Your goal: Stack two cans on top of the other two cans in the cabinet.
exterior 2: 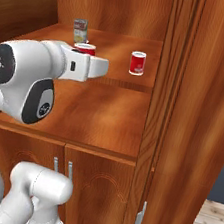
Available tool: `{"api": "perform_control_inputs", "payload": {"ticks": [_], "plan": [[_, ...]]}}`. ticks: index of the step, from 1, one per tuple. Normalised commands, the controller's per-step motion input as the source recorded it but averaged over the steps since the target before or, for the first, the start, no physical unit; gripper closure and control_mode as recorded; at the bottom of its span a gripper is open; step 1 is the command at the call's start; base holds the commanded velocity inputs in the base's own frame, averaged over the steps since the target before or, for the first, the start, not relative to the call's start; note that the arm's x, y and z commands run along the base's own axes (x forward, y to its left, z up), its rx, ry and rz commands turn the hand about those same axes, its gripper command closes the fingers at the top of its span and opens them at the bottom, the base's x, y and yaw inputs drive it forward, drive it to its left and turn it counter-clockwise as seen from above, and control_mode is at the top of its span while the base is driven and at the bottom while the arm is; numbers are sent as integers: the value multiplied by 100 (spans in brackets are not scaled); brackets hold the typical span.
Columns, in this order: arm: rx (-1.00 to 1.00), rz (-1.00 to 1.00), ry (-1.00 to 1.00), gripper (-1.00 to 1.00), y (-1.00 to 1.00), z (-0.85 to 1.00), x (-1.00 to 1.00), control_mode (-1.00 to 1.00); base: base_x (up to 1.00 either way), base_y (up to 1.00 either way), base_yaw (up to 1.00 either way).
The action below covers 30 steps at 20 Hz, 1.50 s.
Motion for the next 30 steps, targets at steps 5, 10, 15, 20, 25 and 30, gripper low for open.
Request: {"api": "perform_control_inputs", "payload": {"ticks": [5,10,15,20,25,30], "plan": [[0,0,-9,100,0,20,47,-100,0,0,0],[-1,0,1,100,-3,15,47,-100,0,0,0],[-4,-1,12,100,-12,9,34,-100,0,0,0],[-3,-1,9,100,-21,0,34,-100,0,0,0],[0,0,0,100,-8,0,24,-100,0,0,0],[0,-2,-1,100,-6,0,21,-100,0,0,0]]}}
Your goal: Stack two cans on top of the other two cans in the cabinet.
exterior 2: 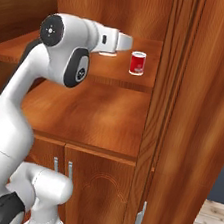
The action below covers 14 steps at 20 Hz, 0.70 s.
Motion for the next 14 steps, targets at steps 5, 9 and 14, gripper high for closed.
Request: {"api": "perform_control_inputs", "payload": {"ticks": [5,9,14], "plan": [[0,-5,-4,100,-8,0,27,-100,0,0,0],[0,-8,0,100,-7,-1,27,-100,0,0,0],[0,-11,-1,100,-4,-3,27,-100,0,0,0]]}}
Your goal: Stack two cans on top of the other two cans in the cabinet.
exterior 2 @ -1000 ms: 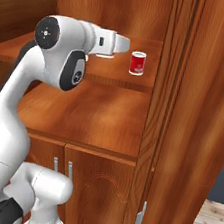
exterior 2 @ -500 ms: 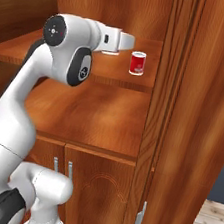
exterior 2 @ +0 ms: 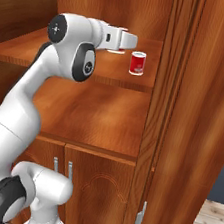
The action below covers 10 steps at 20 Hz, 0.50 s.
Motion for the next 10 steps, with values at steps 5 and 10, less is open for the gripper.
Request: {"api": "perform_control_inputs", "payload": {"ticks": [5,10], "plan": [[0,-10,0,100,-8,-2,22,-100,0,0,0],[0,-7,0,100,-14,-3,17,-100,0,0,0]]}}
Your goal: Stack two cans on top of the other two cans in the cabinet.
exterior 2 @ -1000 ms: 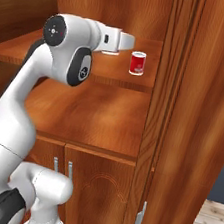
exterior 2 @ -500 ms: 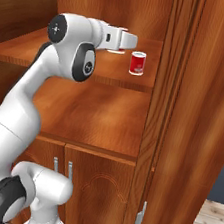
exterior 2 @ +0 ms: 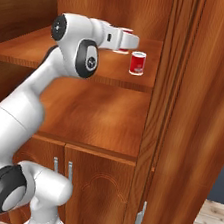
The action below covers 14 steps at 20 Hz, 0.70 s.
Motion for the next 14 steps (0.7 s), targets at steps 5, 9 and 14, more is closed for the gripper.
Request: {"api": "perform_control_inputs", "payload": {"ticks": [5,9,14], "plan": [[5,0,-2,100,-15,0,11,-100,0,0,0],[4,0,-3,100,-18,0,9,-100,0,0,0],[0,0,-5,100,-18,-3,12,-100,0,0,0]]}}
